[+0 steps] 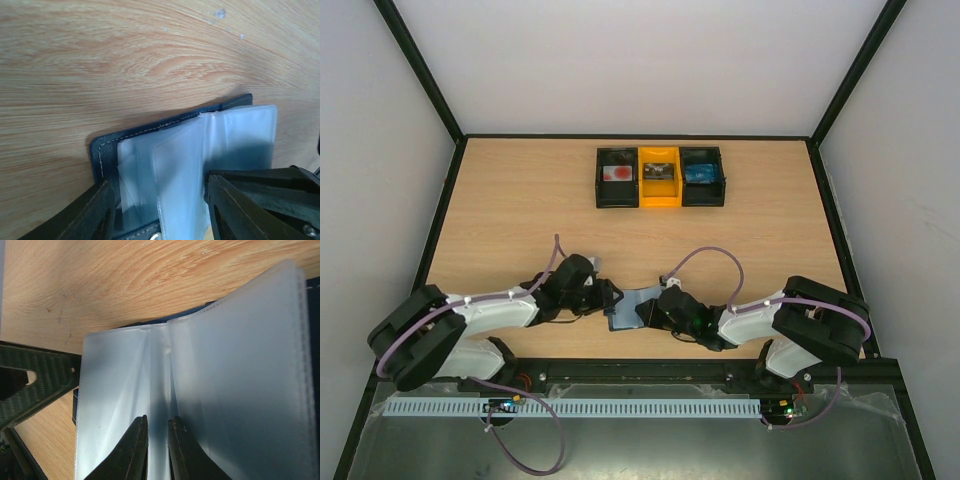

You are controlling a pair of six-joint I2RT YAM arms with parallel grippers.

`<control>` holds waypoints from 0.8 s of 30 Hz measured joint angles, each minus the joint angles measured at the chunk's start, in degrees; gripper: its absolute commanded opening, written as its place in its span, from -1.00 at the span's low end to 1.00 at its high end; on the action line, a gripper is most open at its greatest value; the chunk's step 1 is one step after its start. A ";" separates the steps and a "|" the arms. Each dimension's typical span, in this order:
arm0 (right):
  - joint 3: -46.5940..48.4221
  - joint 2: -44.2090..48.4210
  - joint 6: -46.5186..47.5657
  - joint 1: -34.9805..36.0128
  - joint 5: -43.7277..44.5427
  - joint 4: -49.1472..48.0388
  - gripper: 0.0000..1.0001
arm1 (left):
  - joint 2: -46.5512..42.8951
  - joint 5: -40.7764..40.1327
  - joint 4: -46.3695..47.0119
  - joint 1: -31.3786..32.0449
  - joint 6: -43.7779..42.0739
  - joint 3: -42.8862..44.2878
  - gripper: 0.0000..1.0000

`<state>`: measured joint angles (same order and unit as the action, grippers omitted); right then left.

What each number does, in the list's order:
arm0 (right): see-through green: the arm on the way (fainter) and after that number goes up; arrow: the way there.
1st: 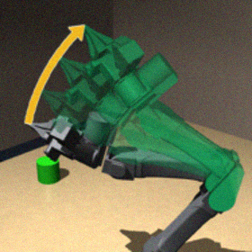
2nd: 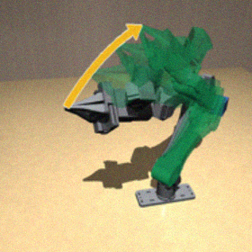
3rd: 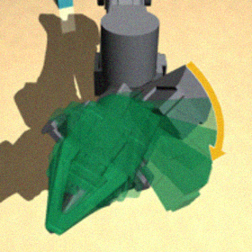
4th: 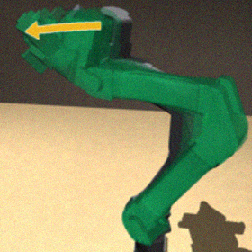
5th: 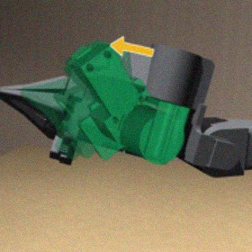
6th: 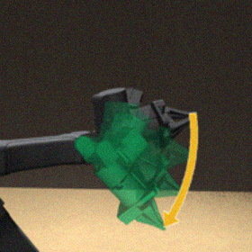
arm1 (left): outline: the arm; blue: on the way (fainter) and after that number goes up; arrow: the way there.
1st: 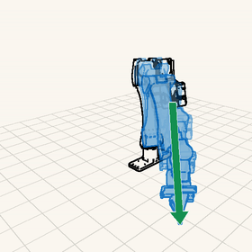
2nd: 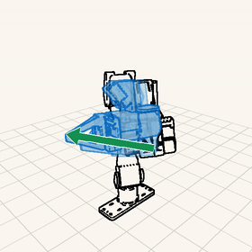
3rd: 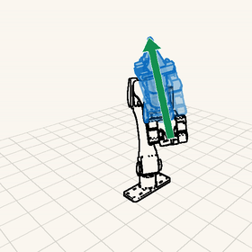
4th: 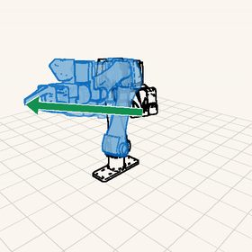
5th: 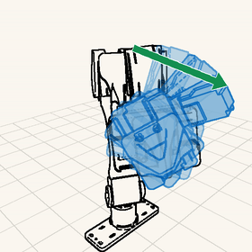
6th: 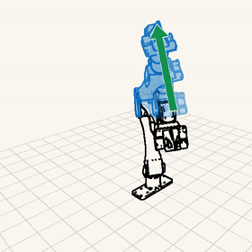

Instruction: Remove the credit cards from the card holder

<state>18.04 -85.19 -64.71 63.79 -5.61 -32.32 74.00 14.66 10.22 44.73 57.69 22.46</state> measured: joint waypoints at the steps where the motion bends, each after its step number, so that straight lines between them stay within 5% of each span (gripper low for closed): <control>1: 0.00 0.00 -0.04 0.00 0.00 -0.02 -0.73 | 0.85 0.13 0.42 0.00 0.00 0.00 -0.03; 18: -0.98 -0.09 -0.33 0.00 0.07 -1.84 -0.73 | 4.70 1.51 4.90 -0.02 0.46 0.17 -0.22; 24: -0.98 -1.14 -0.57 0.00 0.02 -3.50 -0.73 | 6.34 3.32 8.13 0.44 2.25 0.17 -0.58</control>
<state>17.06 -86.32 -65.28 63.79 -5.58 -35.81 80.34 17.98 18.35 45.17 59.94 22.63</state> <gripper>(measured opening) 0.135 0.305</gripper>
